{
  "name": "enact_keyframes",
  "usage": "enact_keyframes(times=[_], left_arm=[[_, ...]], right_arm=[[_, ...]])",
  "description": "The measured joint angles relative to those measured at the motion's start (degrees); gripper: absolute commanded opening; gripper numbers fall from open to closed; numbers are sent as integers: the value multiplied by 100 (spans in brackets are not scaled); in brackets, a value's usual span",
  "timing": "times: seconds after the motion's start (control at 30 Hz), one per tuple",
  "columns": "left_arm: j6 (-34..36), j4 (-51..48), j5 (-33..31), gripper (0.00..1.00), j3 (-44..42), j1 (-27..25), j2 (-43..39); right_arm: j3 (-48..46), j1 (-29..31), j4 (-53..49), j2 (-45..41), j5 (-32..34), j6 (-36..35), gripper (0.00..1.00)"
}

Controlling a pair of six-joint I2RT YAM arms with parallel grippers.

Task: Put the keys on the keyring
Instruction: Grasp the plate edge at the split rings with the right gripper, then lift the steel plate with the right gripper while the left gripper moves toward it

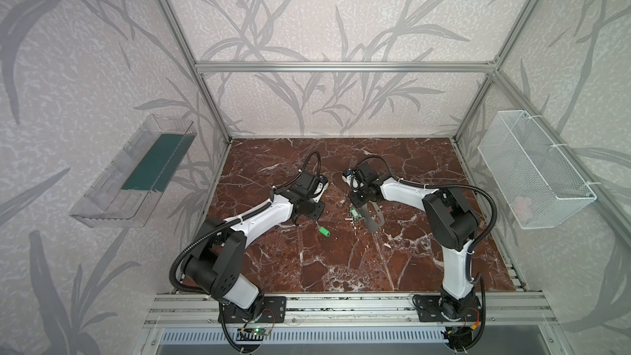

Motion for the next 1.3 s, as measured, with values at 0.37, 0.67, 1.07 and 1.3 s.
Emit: enact_keyframes(times=[0.37, 0.67, 1.07, 1.3], left_arm=[[68, -2, 17, 45, 85, 0, 48], [98, -2, 17, 45, 85, 0, 48], [105, -2, 20, 45, 83, 0, 46], [107, -2, 37, 45, 83, 0, 46]], right_arm=[[-68, -2, -22, -195, -142, -299, 29], [-37, -68, -275, -374, -39, -553, 25], [-42, -72, -361, -374, -142, -625, 24], [-42, -72, -363, -372, -195, -612, 21]])
